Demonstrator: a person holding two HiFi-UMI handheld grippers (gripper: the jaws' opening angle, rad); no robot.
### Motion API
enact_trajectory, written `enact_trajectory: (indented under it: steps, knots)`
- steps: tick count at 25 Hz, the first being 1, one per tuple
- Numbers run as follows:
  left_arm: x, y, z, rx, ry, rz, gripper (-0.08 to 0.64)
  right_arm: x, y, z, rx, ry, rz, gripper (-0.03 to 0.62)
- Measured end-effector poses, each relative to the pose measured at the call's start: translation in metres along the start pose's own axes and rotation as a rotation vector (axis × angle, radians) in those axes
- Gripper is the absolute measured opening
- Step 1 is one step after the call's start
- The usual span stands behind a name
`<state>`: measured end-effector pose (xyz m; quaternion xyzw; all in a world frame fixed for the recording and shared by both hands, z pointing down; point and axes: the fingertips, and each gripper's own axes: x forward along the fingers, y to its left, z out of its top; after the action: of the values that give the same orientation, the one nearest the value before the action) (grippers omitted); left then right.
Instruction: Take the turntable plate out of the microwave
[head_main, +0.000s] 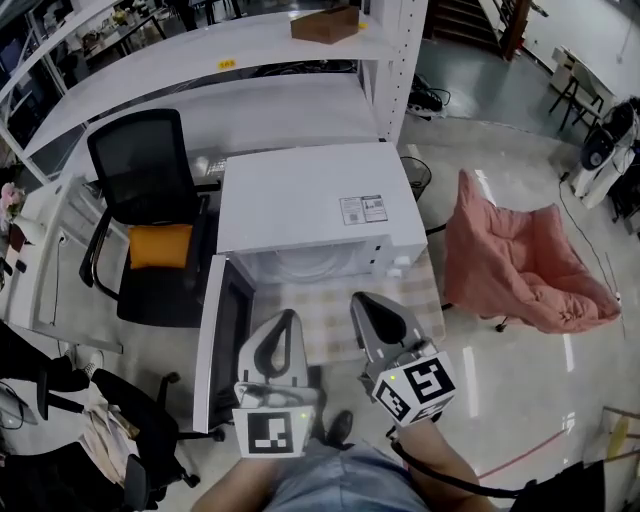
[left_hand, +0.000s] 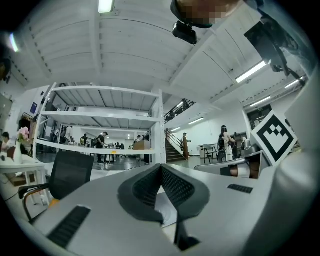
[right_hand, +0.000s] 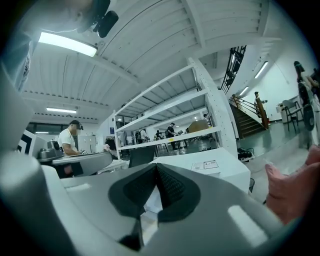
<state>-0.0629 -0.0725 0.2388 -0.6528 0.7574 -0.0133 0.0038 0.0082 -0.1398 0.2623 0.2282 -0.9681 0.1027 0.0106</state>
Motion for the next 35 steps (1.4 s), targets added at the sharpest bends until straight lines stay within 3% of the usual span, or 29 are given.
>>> enact_trajectory:
  steps: [10, 20, 35]
  knots:
    - [0.061, 0.023, -0.033, -0.041, 0.043, -0.034, 0.006, 0.053, -0.024, -0.022, 0.032, 0.044, 0.016, 0.002]
    - [0.099, 0.031, -0.06, -0.03, 0.082, -0.083, 0.006, 0.094, -0.043, -0.045, 0.05, 0.085, 0.014, 0.002]
    - [0.078, 0.015, -0.073, -0.035, 0.039, 0.03, 0.006, 0.071, -0.05, -0.076, 0.07, 0.116, 0.072, 0.002]
